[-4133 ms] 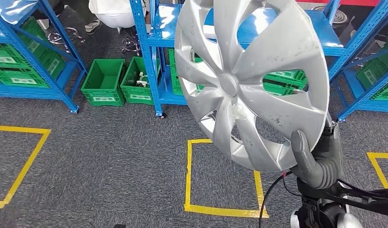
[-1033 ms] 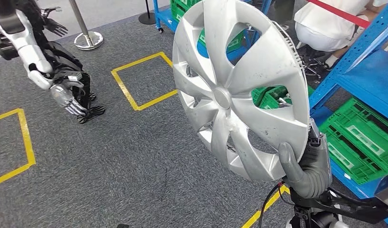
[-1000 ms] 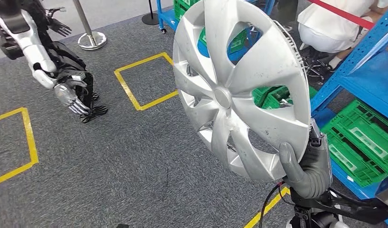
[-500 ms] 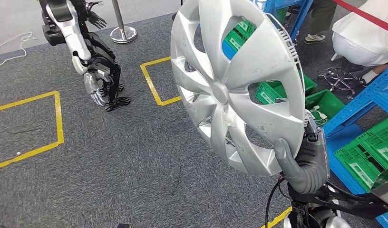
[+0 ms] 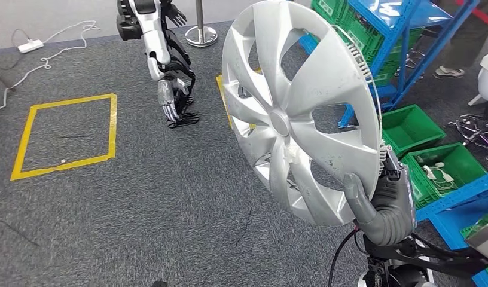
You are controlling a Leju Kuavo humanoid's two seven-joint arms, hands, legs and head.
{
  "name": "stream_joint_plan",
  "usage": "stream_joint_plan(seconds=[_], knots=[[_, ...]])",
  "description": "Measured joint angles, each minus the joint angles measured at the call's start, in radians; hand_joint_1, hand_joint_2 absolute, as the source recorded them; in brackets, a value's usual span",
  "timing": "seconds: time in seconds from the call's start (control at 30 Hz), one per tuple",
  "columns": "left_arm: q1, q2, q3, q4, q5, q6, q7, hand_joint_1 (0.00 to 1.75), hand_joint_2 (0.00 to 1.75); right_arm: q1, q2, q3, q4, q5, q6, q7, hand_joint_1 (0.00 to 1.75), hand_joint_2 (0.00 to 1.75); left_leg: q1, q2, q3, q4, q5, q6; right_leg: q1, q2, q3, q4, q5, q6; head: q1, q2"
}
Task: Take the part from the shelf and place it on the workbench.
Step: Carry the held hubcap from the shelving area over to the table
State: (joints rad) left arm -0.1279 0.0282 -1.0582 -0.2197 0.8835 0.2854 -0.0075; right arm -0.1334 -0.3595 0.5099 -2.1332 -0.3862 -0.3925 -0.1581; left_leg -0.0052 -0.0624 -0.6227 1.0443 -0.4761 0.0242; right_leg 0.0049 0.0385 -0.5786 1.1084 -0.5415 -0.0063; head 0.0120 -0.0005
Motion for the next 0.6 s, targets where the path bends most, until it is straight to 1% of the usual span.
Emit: stream_joint_plan(seconds=[0.03, 0.07, 0.1, 0.13, 0.17, 0.2, 0.23, 0.27, 0.3, 0.33, 0.37, 0.4, 0.43, 0.47, 0.5, 0.53, 0.57, 0.6], knots=[[0.0, -0.001, 0.0, 0.0, 0.004, 0.004, -0.006, 0.0, 1.75, -0.013, 0.0, 0.0, 0.0, -0.007, 0.001, 0.001, 1.75, 1.75, 0.001, -0.01, -0.003, 0.0, 0.002, -0.003, 0.003, 0.014, 0.019, -0.047, 0.018, -0.006, 0.0, 0.0], [0.0, -0.002, 0.0, 0.0, 0.009, 0.007, -0.014, 0.0, 1.75, -0.028, 0.0, 0.0, 0.0, -0.014, 0.001, 0.002, 1.75, 1.75, 0.002, -0.018, -0.007, 0.0, 0.006, -0.007, 0.005, 0.024, 0.029, -0.073, 0.023, -0.01, 0.0, 0.0], [0.0, -0.003, 0.0, 0.0, 0.014, 0.01, -0.022, 0.0, 1.75, -0.043, 0.0, 0.0, 0.0, -0.02, 0.002, 0.005, 1.75, 1.75, 0.003, -0.026, -0.011, 0.0, 0.01, -0.013, 0.006, 0.02, 0.031, -0.08, 0.022, -0.012, 0.0, 0.0], [0.001, -0.003, 0.0, 0.0, 0.017, 0.011, -0.029, 0.0, 1.75, -0.057, -0.001, -0.001, 0.0, -0.025, 0.002, 0.006, 1.75, 1.75, 0.004, -0.033, -0.014, -0.002, 0.014, -0.019, 0.006, 0.012, 0.034, -0.089, 0.023, -0.012, 0.001, 0.0], [0.002, -0.004, 0.0, 0.0, 0.019, 0.011, -0.034, 0.0, 1.75, -0.069, -0.001, -0.001, 0.0, -0.029, 0.003, 0.008, 1.75, 1.75, 0.003, -0.021, -0.017, 0.0, 0.012, -0.023, 0.004, 0.002, 0.037, -0.098, 0.028, -0.011, 0.001, 0.0], [0.002, -0.004, 0.0, 0.0, 0.02, 0.011, -0.038, 0.0, 1.75, -0.078, 0.0, -0.001, -0.001, -0.031, 0.003, 0.009, 1.75, 1.75, 0.001, 0.0, -0.025, 0.013, 0.0, -0.027, 0.003, -0.008, 0.041, -0.108, 0.034, -0.012, 0.0, 0.0], [0.002, -0.005, 0.0, 0.0, 0.021, 0.011, -0.043, 0.0, 1.75, -0.086, -0.001, -0.001, -0.001, -0.034, 0.003, 0.009, 1.75, 1.75, -0.001, 0.025, -0.039, 0.042, -0.022, -0.032, 0.0, -0.02, 0.045, -0.118, 0.04, -0.012, -0.002, 0.0], [0.001, -0.006, 0.0, -0.001, 0.024, 0.011, -0.045, 0.0, 1.75, -0.092, -0.001, -0.001, -0.001, -0.037, 0.003, 0.009, 1.75, 1.75, 0.0, 0.052, -0.062, 0.091, -0.053, -0.036, 0.0, -0.032, 0.047, -0.122, 0.043, -0.013, -0.004, 0.0], [0.001, -0.007, 0.0, -0.001, 0.027, 0.011, -0.043, 0.0, 1.75, -0.096, -0.001, 0.0, -0.001, -0.041, 0.003, 0.009, 1.75, 1.75, 0.004, 0.062, -0.091, 0.151, -0.084, -0.042, 0.0, -0.043, 0.047, -0.123, 0.043, -0.014, -0.006, 0.0], [0.001, -0.009, 0.0, -0.001, 0.031, 0.011, -0.039, 0.0, 1.75, -0.1, -0.001, 0.0, 0.0, -0.045, 0.004, 0.009, 1.75, 1.75, 0.008, 0.063, -0.117, 0.207, -0.107, -0.047, -0.001, -0.055, 0.046, -0.123, 0.043, -0.015, -0.007, 0.0], [0.001, -0.01, 0.0, -0.001, 0.034, 0.011, -0.031, 0.0, 1.75, -0.105, -0.001, 0.001, 0.002, -0.049, 0.004, 0.009, 1.75, 1.75, 0.013, 0.064, -0.131, 0.24, -0.113, -0.053, -0.002, -0.067, 0.046, -0.122, 0.043, -0.013, -0.008, 0.0], [0.001, -0.011, 0.0, -0.001, 0.035, 0.011, -0.024, 0.0, 1.75, -0.11, -0.001, 0.002, 0.003, -0.052, 0.005, 0.009, 1.75, 1.75, 0.017, 0.066, -0.127, 0.238, -0.101, -0.058, -0.003, -0.078, 0.046, -0.121, 0.041, -0.011, -0.009, 0.0], [0.001, -0.012, 0.0, -0.001, 0.037, 0.011, -0.017, 0.0, 1.75, -0.116, -0.001, 0.004, 0.004, -0.053, 0.006, 0.009, 1.75, 1.75, 0.02, 0.073, -0.102, 0.198, -0.074, -0.062, -0.004, -0.089, 0.046, -0.118, 0.039, -0.008, -0.01, 0.0], [0.001, -0.013, 0.0, 0.0, 0.037, 0.011, -0.013, 0.0, 1.75, -0.123, -0.001, 0.005, 0.005, -0.053, 0.006, 0.009, 1.75, 1.75, 0.023, 0.089, -0.065, 0.133, -0.043, -0.065, -0.006, -0.098, 0.047, -0.115, 0.036, -0.003, -0.01, 0.0], [0.001, -0.014, 0.0, -0.001, 0.038, 0.011, -0.01, 0.0, 1.75, -0.128, -0.001, 0.006, 0.006, -0.054, 0.006, 0.009, 1.75, 1.75, 0.021, 0.113, -0.03, 0.072, -0.024, -0.065, -0.005, -0.106, 0.046, -0.11, 0.031, 0.004, -0.013, 0.0], [0.002, -0.016, 0.0, -0.001, 0.038, 0.011, -0.009, 0.0, 1.75, -0.133, -0.002, 0.007, 0.007, -0.054, 0.007, 0.01, 1.75, 1.75, 0.019, 0.13, -0.005, 0.027, -0.012, -0.059, -0.004, -0.112, 0.045, -0.105, 0.027, 0.01, -0.013, 0.0], [0.002, -0.018, 0.0, -0.001, 0.038, 0.011, -0.008, 0.0, 1.75, -0.138, -0.001, 0.008, 0.007, -0.054, 0.007, 0.01, 1.75, 1.75, 0.015, 0.142, 0.006, 0.003, -0.011, -0.051, -0.002, -0.119, 0.045, -0.101, 0.024, 0.016, -0.013, 0.0], [0.002, -0.019, 0.0, -0.001, 0.038, 0.011, -0.007, 0.0, 1.75, -0.141, -0.001, 0.01, 0.008, -0.055, 0.008, 0.01, 1.75, 1.75, 0.011, 0.141, 0.006, 0.0, -0.014, -0.041, -0.001, -0.125, 0.045, -0.1, 0.022, 0.02, -0.012, 0.0]])
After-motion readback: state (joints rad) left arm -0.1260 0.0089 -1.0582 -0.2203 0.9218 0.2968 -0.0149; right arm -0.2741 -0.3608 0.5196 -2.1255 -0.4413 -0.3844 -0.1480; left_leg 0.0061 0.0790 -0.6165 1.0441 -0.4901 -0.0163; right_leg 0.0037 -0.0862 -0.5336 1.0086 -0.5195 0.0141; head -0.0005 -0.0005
